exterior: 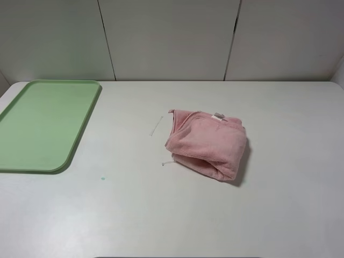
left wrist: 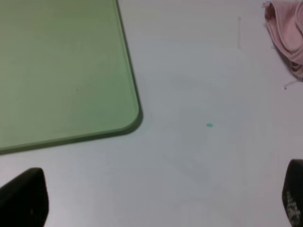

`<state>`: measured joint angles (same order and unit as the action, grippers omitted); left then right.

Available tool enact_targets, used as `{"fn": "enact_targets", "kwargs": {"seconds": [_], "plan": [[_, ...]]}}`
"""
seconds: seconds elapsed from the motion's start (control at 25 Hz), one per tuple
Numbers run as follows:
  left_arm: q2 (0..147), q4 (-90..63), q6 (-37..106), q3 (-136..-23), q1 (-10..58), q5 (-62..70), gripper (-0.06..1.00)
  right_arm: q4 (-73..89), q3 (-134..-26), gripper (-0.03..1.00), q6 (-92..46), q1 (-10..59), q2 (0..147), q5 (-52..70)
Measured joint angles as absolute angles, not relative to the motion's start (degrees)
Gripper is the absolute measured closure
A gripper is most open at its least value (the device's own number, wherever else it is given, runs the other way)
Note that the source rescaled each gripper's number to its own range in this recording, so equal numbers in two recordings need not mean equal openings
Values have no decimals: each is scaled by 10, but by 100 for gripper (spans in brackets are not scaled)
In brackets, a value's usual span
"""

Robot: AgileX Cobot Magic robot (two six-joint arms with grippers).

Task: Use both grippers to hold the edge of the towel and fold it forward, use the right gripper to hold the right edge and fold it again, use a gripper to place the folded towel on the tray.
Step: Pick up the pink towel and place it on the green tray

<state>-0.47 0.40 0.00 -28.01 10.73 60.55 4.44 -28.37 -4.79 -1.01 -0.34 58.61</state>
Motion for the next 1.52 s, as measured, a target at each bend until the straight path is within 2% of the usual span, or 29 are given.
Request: {"fn": "enact_targets", "kwargs": {"seconds": [0.88,1.16,1.52], "plan": [[13,-10,-9,-280,107,605,-5,44,-284,-3,-48,-10,-3,586],[144,-59,-27,-285,107,590,-5,44,-284,-3,-48,-10,-3,586],[355,-174,-25,-294,107,435,-4,44,-284,-3,-49,-10,-3,586]]}}
